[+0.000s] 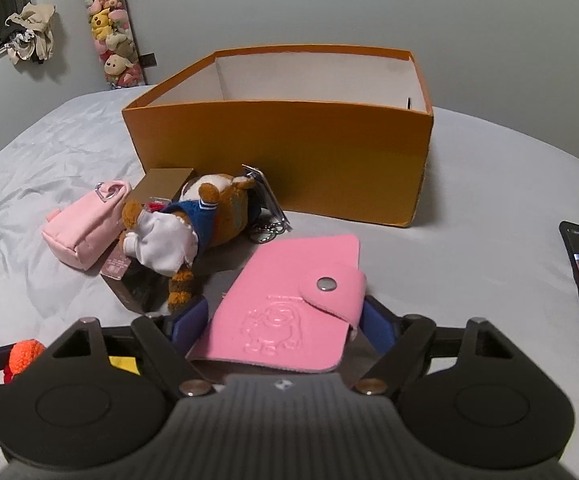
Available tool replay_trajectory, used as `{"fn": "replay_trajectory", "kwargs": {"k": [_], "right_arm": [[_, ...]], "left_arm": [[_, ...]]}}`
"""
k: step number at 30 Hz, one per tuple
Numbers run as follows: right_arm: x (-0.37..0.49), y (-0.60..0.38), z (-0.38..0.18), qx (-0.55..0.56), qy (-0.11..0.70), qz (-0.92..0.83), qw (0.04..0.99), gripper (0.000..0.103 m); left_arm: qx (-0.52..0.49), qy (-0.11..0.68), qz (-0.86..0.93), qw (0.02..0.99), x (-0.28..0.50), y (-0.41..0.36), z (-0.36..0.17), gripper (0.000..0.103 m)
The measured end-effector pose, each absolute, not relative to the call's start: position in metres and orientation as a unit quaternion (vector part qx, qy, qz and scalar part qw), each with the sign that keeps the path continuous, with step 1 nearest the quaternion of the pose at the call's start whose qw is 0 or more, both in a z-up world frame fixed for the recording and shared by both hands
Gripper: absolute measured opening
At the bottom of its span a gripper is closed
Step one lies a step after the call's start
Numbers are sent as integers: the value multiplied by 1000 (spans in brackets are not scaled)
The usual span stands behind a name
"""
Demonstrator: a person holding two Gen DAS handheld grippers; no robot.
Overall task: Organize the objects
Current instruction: 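Grasp the pink card wallet with the right gripper while the left gripper holds the fruit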
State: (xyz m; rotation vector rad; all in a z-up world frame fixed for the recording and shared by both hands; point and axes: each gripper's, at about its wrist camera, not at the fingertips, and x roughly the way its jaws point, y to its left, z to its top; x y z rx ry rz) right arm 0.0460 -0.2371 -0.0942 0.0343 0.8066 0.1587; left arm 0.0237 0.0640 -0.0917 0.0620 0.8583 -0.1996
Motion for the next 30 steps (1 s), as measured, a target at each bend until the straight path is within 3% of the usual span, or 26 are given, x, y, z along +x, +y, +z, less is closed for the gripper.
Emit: {"fn": "replay_trajectory", "kwargs": {"k": [14,15,16,20,30], "right_arm": [[39,-245,-87,31,385,87,918,80],[39,-246,-85,31,382,86,920,75],[38,-246,-82,25,376,76,923,34],[45,-244,-80,24,396,87,914,35],[46,-234,-101,8,431,106,896,89]], "left_arm": [[24,415,-97,904,23,63,-90,47],[24,415,-97,904,24,63,-90,47],[23,415,-97,904,24,63,-90,47],[23,416,-97,904,24,63,-90,47],[17,422,-94,901,26,65,-94,47]]}}
